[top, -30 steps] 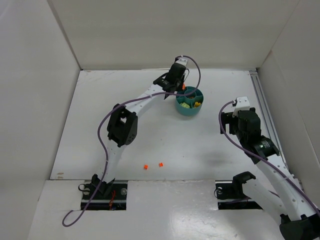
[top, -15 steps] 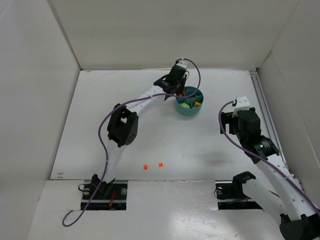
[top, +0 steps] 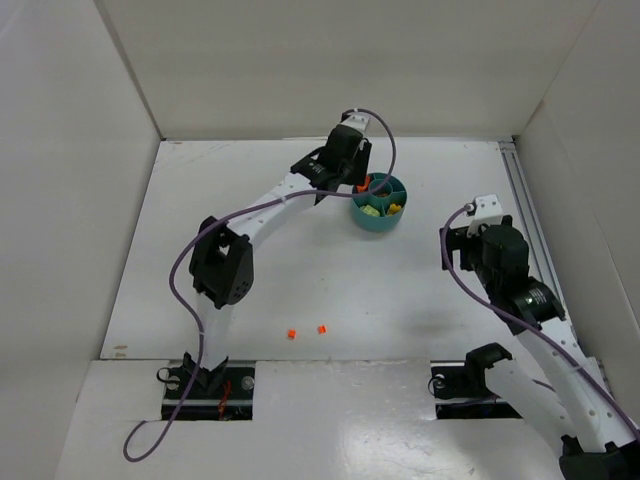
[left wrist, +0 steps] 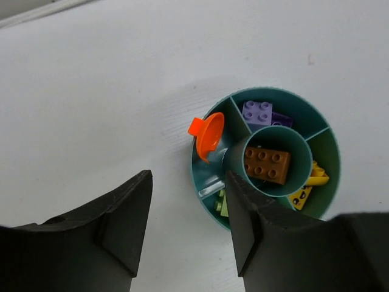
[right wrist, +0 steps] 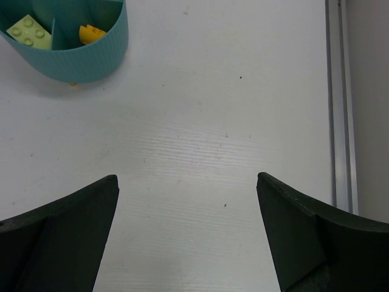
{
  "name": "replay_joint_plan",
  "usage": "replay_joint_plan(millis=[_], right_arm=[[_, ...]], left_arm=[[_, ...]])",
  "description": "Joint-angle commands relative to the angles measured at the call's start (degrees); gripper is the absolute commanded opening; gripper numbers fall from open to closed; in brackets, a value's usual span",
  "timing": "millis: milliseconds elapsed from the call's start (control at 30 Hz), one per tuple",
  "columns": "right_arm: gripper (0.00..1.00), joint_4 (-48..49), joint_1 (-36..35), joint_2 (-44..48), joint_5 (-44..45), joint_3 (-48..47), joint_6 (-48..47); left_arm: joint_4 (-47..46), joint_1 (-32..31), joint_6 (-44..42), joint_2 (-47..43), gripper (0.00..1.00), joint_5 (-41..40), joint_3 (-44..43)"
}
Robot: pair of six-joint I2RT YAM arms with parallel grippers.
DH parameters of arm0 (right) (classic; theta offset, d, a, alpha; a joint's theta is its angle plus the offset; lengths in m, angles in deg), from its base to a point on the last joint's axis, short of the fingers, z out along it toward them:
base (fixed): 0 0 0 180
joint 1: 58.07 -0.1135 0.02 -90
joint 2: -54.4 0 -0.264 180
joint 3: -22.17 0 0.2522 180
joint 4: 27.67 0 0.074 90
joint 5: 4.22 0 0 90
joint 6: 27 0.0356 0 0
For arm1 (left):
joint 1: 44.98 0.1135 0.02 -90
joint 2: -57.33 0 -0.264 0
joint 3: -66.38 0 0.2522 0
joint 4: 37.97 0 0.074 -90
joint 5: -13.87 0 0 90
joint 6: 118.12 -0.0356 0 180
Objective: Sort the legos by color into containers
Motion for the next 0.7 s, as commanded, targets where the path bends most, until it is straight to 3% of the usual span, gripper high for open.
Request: replay_joint_plan(millis=[0,100,133,267,467,667], right_arm=[[1.0,0.65,0.33,2.48,-1.26,-0.04,-1.15],[1.0,-0.58,0.33,3.97,-0.73,-0.04,-1.15],[1.0,-0.58,0.33,3.98,-0.73,-0.04,-1.15],[1.0,-0.58,0.85,4.5,0.4,-0.04,-1.15],[1.0,-0.58,0.85,2.75,1.02,-0.04,-1.15],[1.0,-0.58,0.85,2.22,1.02,-0.56,-1.15]], left_arm=[[-5.4,-0.2,0.63,-5.8,0.48,0.53,1.93],[-2.96,-0.2,1.95,-0.63,0.36,0.53,-3.68],[-1.98,0.33,2.47,1.21,0.24,0.0,-5.96],[1.62,0.33,3.01,9.39,0.1,-3.25,-15.9],[0.14,0.33,4.06,11.69,0.1,-6.32,-16.71],[0.14,0.33,4.06,12.83,0.09,-3.52,-16.71]])
